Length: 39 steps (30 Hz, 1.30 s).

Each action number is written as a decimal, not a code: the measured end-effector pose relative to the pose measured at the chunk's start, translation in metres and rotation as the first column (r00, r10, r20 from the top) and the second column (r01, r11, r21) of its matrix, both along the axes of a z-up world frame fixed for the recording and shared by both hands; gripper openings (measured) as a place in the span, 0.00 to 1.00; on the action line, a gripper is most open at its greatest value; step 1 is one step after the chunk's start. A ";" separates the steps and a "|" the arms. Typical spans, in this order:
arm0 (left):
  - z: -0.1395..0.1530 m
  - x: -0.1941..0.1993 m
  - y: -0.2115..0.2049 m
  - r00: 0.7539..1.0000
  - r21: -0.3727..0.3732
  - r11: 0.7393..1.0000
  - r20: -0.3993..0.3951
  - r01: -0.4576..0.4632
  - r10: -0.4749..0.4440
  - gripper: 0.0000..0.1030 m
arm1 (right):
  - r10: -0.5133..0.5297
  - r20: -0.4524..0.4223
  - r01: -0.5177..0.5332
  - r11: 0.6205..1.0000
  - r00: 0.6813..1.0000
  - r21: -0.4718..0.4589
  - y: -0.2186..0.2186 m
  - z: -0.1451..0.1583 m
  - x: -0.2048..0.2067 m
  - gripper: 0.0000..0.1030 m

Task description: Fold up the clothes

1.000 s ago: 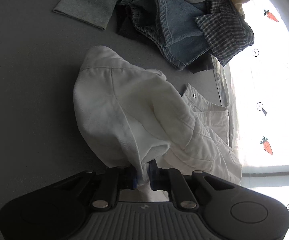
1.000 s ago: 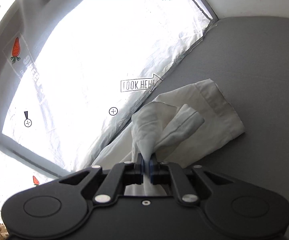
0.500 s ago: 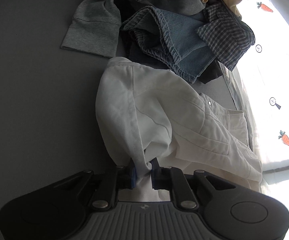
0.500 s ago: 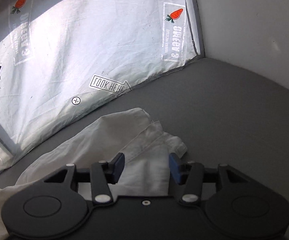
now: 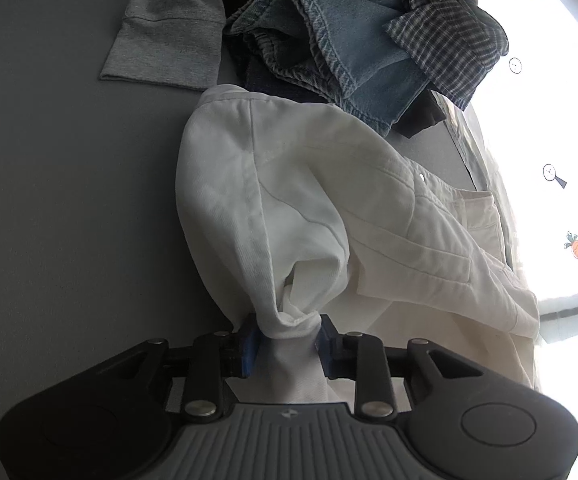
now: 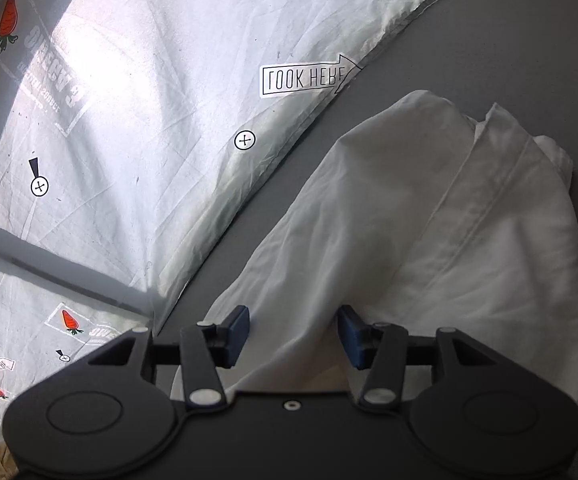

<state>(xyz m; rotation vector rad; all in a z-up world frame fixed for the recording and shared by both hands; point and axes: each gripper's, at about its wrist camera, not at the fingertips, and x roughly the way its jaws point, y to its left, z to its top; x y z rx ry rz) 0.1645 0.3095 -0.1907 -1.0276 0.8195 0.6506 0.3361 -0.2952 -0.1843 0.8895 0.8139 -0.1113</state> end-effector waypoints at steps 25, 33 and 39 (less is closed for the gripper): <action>0.127 -0.082 -0.015 0.920 0.065 0.998 0.392 -0.004 -0.022 0.10 | 0.374 0.629 0.098 0.805 0.682 -0.585 0.035 0.284 -0.218 0.03; 0.116 -0.136 -0.018 0.951 0.084 0.995 0.310 -0.046 0.018 0.10 | 0.345 0.474 0.004 0.805 0.810 -0.593 0.021 0.261 -0.294 0.03; 0.089 -0.158 -0.016 0.982 0.121 0.991 0.187 -0.063 0.039 0.10 | 0.260 0.261 -0.084 0.839 0.930 -0.538 0.013 0.191 -0.308 0.03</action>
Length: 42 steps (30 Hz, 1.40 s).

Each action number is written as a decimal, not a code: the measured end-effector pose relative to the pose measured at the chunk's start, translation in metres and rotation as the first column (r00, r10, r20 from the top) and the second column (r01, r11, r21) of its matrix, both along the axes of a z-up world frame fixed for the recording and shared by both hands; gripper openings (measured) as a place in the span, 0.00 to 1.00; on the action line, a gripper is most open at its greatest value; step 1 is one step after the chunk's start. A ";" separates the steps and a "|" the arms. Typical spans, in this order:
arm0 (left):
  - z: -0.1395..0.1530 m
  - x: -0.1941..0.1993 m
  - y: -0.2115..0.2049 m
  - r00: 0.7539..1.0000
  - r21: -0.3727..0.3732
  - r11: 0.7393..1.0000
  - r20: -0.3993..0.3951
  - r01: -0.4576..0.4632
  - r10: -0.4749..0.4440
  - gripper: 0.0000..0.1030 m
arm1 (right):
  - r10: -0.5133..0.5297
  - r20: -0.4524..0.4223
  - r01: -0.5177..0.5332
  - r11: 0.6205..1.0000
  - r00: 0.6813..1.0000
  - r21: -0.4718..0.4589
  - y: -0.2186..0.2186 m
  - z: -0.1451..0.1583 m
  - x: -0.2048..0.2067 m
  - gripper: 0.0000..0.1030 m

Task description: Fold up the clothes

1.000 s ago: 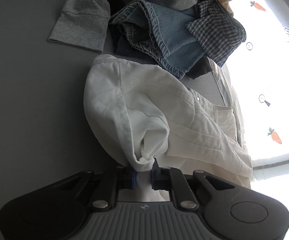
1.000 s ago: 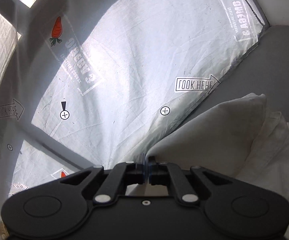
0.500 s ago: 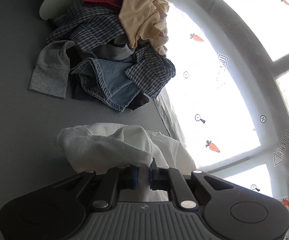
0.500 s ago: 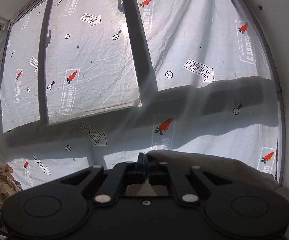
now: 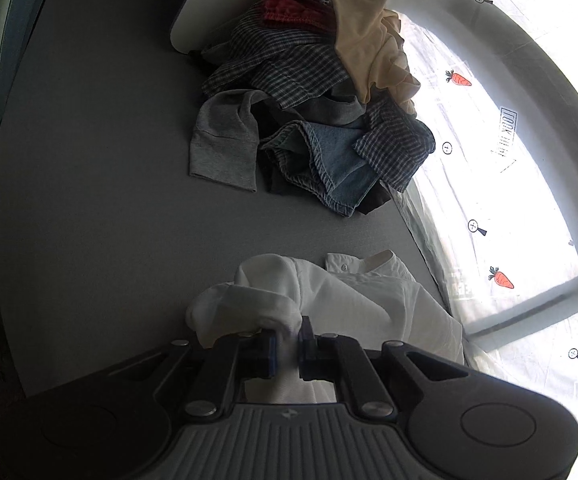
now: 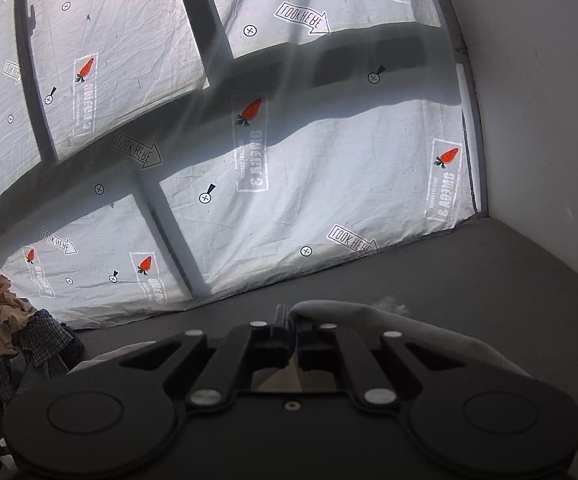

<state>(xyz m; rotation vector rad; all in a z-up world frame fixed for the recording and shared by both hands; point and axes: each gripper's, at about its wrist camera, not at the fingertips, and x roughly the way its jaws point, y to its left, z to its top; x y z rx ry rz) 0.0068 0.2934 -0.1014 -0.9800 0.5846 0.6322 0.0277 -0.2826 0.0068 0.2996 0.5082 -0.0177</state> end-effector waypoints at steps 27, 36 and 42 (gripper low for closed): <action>0.065 0.020 -0.060 0.972 0.412 0.890 -0.200 0.195 -0.121 0.44 | -0.056 -0.238 0.070 0.996 0.970 0.048 -0.035 -0.062 0.045 0.40; 0.049 0.063 -0.108 0.915 0.408 0.821 -0.245 0.398 -0.321 0.55 | -0.023 -0.248 0.032 0.999 0.969 0.032 -0.024 -0.068 0.061 0.44; 0.040 0.103 -0.121 0.875 0.393 0.784 -0.278 0.479 -0.396 0.58 | -0.047 -0.263 0.056 0.998 0.964 0.025 -0.029 -0.075 0.082 0.44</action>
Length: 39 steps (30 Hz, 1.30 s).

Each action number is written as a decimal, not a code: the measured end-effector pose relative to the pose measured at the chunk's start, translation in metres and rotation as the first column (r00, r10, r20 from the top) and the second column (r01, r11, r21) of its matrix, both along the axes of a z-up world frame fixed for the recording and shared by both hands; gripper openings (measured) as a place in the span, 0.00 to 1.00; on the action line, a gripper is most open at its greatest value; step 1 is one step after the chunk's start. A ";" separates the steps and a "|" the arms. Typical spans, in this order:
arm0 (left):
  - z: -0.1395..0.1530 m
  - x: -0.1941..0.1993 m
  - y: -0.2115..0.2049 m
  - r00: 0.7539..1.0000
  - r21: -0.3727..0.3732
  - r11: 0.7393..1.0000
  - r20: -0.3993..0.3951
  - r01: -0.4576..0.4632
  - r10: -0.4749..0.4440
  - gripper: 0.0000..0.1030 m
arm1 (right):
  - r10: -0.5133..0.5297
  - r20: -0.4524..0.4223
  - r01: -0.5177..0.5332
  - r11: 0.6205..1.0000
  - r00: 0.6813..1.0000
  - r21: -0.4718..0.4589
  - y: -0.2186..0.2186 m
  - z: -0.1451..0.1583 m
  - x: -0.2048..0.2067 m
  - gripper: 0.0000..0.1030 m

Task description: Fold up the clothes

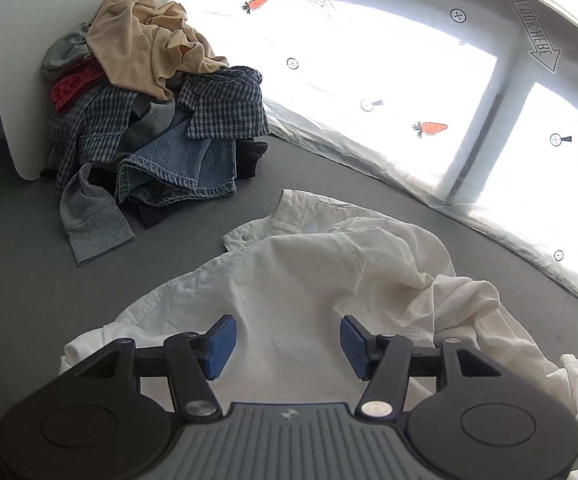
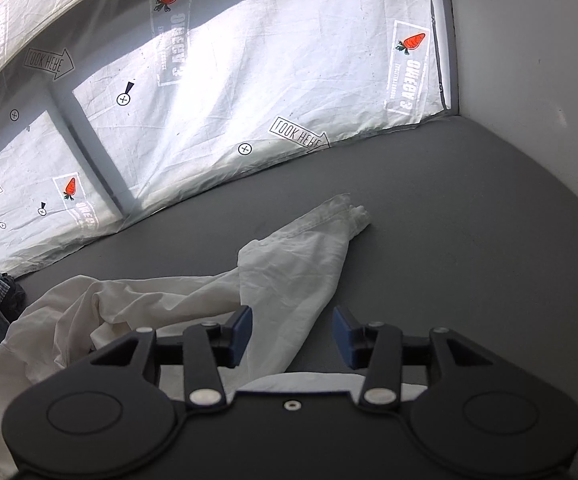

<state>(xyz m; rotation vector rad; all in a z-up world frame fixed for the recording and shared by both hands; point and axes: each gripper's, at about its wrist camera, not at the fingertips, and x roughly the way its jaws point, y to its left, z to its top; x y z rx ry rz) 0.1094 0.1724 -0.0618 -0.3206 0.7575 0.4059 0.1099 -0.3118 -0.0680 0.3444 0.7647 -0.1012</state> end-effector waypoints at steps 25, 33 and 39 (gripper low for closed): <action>-0.086 0.193 0.006 0.969 0.026 0.999 -0.244 0.045 -0.037 0.73 | -0.040 -0.276 0.032 0.999 0.960 -0.031 -0.072 -0.158 0.221 0.65; -0.091 0.193 0.011 0.967 0.019 1.000 -0.255 0.023 -0.017 0.73 | 0.040 0.055 -0.041 0.999 0.998 0.032 -0.075 -0.076 0.245 0.12; -0.092 0.191 0.014 0.968 0.002 1.000 -0.250 0.004 -0.003 0.73 | 0.131 0.507 -0.065 0.987 0.852 -0.146 -0.072 0.074 0.253 0.13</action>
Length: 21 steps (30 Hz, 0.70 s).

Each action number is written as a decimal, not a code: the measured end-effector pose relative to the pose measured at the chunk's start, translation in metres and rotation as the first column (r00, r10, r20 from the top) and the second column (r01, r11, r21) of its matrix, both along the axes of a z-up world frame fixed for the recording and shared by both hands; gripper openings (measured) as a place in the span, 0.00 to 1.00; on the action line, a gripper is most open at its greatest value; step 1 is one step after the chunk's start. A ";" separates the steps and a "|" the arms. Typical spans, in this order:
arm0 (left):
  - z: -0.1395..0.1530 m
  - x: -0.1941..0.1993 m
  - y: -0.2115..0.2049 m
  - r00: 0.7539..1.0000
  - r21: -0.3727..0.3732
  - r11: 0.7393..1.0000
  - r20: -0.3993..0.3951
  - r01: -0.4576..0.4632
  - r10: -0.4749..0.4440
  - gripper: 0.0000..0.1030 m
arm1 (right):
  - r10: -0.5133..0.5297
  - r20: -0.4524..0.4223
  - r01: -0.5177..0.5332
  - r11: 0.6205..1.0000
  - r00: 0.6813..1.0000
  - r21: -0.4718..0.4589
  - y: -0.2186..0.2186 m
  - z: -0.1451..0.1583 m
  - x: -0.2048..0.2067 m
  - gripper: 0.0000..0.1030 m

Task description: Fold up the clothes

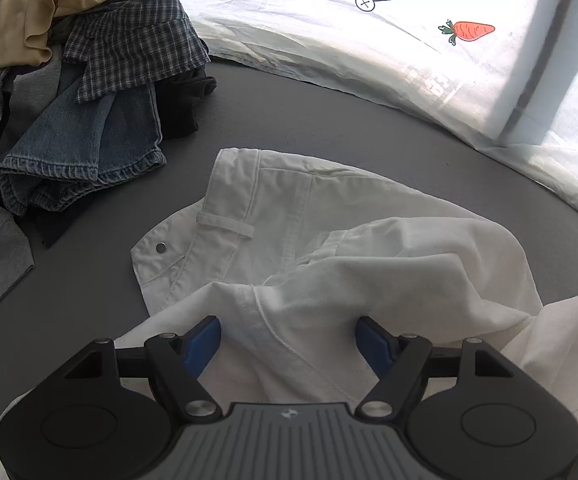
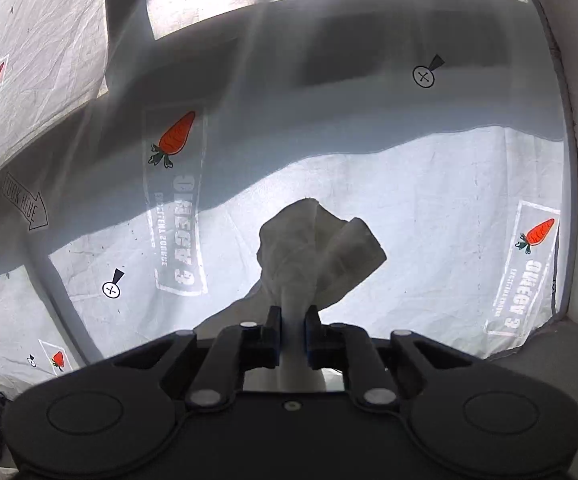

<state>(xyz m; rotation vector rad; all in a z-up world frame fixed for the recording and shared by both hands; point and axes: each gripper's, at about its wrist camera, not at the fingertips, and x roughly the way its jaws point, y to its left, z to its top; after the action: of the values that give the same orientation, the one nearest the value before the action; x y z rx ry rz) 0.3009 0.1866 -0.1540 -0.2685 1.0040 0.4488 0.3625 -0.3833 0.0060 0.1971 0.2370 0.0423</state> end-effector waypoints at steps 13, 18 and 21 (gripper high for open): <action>0.001 -0.032 -0.014 0.999 -0.001 0.999 0.003 0.036 -0.036 0.73 | -0.303 -0.435 0.178 0.935 0.848 -0.306 -0.007 -0.118 -0.048 0.53; 0.013 -0.064 -0.026 0.998 -0.029 0.998 0.039 0.054 -0.053 0.73 | -0.298 -0.476 0.210 0.950 0.827 -0.230 -0.003 -0.122 -0.138 0.56; 0.018 -0.090 -0.039 0.995 -0.032 0.995 0.051 0.090 -0.088 0.74 | -0.265 -0.486 0.197 0.962 0.833 -0.188 0.004 -0.124 -0.192 0.59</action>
<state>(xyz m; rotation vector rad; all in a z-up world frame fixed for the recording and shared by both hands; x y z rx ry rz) 0.2109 0.1477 -0.1362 -0.2637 0.9719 0.3427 0.1708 -0.3795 -0.1181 0.1009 0.7431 -0.2731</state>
